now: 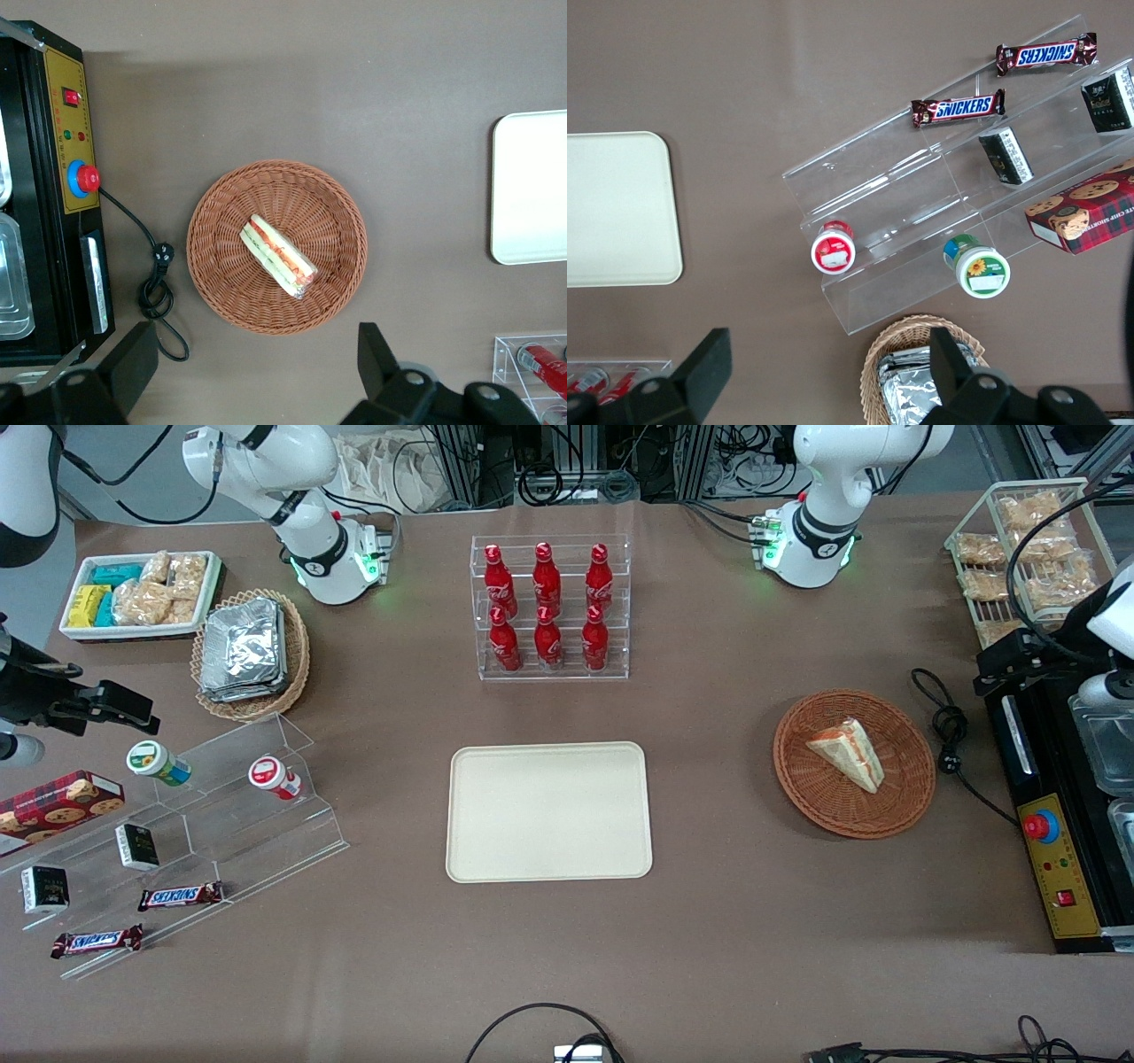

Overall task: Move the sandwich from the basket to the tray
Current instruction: 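Move the left gripper over the wrapped sandwich in the wicker basket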

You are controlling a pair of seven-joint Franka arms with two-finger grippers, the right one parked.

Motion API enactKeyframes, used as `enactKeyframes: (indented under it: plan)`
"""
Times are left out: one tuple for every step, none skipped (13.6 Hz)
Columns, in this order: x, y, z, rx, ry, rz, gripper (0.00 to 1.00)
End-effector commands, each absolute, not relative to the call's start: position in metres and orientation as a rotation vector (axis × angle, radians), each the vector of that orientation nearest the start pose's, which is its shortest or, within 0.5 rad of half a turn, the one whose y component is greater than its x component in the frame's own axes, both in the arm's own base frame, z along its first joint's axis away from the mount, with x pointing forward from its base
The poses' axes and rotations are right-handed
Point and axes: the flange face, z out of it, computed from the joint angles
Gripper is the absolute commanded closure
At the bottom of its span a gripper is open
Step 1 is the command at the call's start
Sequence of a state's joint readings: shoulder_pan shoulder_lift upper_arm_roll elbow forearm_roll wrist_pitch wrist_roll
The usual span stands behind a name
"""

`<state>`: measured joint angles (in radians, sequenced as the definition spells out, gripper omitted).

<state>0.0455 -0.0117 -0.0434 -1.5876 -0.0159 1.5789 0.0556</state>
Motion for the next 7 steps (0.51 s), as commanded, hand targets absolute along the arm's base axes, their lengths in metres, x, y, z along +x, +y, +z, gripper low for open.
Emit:
enactKeyframes:
  plan:
    - [0.549, -0.004, 0.628, -3.155, 0.085, 0.012, 0.0]
    - [0.549, -0.003, 0.631, -3.157, 0.083, 0.019, 0.0]
    - [0.551, -0.006, 0.626, -3.153, 0.092, 0.043, 0.0]
    - [0.553, -0.008, 0.622, -3.142, 0.085, 0.053, 0.0]
    - [0.554, -0.01, 0.62, -3.129, 0.015, 0.057, 0.0]
    - [0.559, -0.021, 0.61, -3.088, -0.022, 0.08, 0.0]
    - [0.562, -0.035, 0.601, -3.053, -0.063, 0.097, 0.0]
